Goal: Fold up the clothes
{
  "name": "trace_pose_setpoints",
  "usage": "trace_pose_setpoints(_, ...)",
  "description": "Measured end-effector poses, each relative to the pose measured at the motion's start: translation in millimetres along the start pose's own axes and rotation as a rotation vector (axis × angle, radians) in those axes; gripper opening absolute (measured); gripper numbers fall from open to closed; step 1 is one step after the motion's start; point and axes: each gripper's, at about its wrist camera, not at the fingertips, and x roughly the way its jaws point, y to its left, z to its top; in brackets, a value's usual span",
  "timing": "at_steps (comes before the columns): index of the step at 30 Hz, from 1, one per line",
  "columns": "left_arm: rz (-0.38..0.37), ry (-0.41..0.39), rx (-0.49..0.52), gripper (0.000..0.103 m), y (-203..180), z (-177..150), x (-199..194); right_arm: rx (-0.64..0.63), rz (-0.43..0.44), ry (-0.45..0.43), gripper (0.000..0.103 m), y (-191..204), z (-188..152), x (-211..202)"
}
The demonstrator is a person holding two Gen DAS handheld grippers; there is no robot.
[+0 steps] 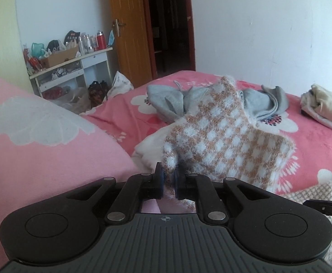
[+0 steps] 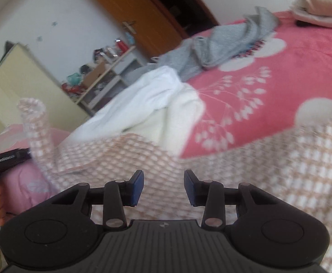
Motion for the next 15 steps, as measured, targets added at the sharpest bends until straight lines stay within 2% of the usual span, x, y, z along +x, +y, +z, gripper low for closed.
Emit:
trace_pose_setpoints(3, -0.011, -0.011, -0.003, 0.011, 0.1, -0.3, 1.4, -0.097, 0.141, 0.023, 0.042, 28.8, 4.0, 1.4)
trace_pose_setpoints(4, -0.015, -0.013, -0.007, 0.011, 0.2, 0.0, 1.8, -0.144, 0.164, 0.042, 0.042, 40.7, 5.0, 4.8)
trace_pose_setpoints(6, -0.023, -0.018, -0.013, 0.011, 0.4, 0.3, 2.6, -0.236, 0.176, 0.098, 0.04, 63.4, 6.3, 19.4)
trace_pose_setpoints(8, -0.027, -0.027, -0.01, 0.011, 0.4, -1.4, 2.2, -0.265, 0.164, 0.14, 0.038, 76.8, 9.8, 41.4)
trace_pose_setpoints(11, -0.035, -0.044, -0.002, 0.011, 0.3, -4.5, 1.2, -0.209, 0.171, 0.162, 0.029, 83.8, 21.0, 73.4)
trace_pose_setpoints(15, -0.039, -0.057, 0.003, 0.011, -0.3, -6.2, 1.5, -0.042, 0.172, 0.047, 0.028, 76.0, 52.7, 97.5)
